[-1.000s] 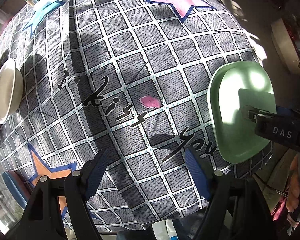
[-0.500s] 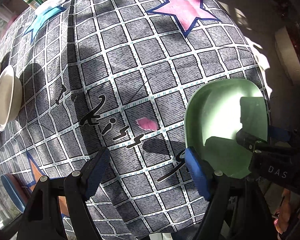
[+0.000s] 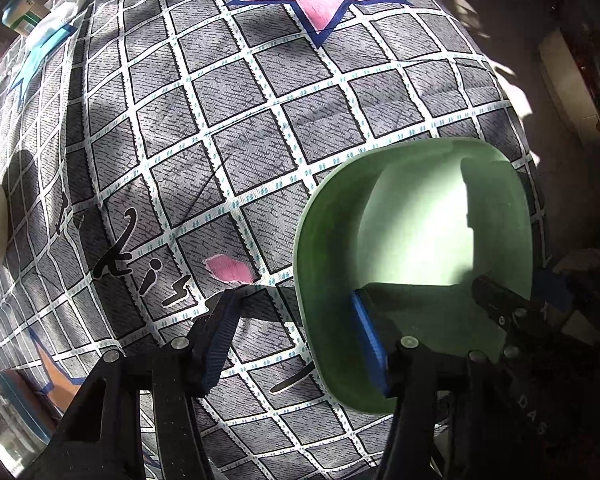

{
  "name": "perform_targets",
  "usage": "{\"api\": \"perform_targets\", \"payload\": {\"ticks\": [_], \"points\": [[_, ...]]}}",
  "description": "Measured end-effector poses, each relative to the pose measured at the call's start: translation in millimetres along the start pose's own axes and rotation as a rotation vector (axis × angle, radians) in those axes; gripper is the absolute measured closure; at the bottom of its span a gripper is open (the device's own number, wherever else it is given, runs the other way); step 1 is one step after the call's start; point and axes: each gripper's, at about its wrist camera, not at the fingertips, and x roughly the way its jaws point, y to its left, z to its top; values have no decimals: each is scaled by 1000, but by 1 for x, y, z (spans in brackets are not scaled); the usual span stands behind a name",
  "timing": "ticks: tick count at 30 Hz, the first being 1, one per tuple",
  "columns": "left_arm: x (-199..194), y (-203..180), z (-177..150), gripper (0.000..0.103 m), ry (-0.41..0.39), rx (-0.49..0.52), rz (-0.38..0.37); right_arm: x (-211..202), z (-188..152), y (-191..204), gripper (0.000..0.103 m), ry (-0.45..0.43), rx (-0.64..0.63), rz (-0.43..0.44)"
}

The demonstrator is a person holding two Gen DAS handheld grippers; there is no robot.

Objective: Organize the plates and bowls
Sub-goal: 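Close both grippers on the green plate rim and lift it, then carry the green plate with both grippers and lower it onto the blue plate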

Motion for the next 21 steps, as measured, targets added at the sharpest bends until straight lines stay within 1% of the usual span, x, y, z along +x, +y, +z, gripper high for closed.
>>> {"api": "perform_targets", "payload": {"ticks": [1,2,4,7,15,17,21], "points": [[-1,1,-1,57,1,11,-3,1,0,2,70,3,-3,5],[0,-7,2,62,3,19,-6,1,0,5,70,9,-6,13],[0,-7,-1,63,11,15,-10,-1,-2,16,70,21,-14,45],[-5,5,-17,63,16,-37,-12,1,-5,31,71,45,-25,75],[-6,75,-74,63,43,-143,13,3,-16,107,71,80,-152,100],[-9,93,-87,63,35,-172,16,3,-19,127,71,89,-177,105],[-8,129,-111,63,45,-236,31,3,-25,171,71,104,-226,121]]}}
